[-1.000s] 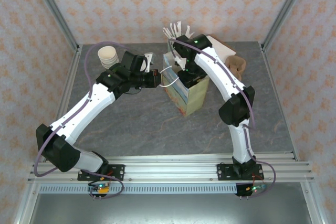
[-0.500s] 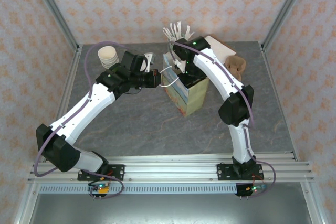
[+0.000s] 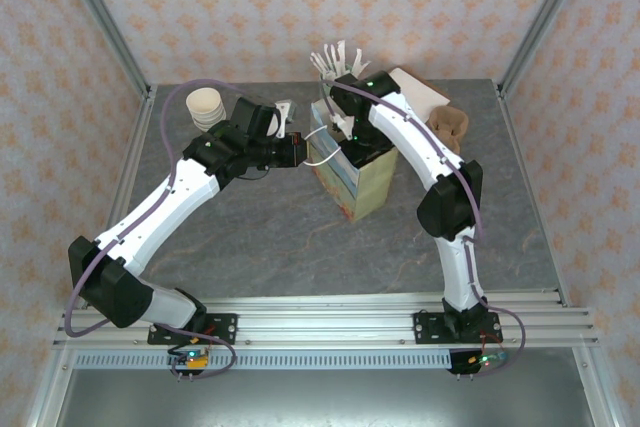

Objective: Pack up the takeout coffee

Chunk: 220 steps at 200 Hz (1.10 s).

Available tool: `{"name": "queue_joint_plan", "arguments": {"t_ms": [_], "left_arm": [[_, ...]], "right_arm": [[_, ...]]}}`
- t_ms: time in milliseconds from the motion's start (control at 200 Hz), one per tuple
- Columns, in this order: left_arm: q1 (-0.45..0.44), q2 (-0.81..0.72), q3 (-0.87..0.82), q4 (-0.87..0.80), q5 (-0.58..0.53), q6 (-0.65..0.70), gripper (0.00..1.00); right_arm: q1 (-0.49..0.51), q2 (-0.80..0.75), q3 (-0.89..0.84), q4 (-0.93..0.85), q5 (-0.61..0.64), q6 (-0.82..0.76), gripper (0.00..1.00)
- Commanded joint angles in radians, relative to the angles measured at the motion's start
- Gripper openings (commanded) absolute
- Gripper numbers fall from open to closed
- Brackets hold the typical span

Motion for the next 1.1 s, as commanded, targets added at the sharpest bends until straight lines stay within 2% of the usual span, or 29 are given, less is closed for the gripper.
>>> {"name": "queue_joint_plan", "arguments": {"t_ms": [0,1096], "left_arm": [[-0.007,-0.021,0.006,-0.025,-0.015,0.008,0.0],[-0.007,-0.023,-0.003,-0.021,-0.012,0.005,0.0]], "right_arm": [[-0.006,0.004,-0.011,0.006,-0.001,-0.006,0.43],[-0.004,0.024,-0.07,0.037,-0.007,-0.016,0.41]]}}
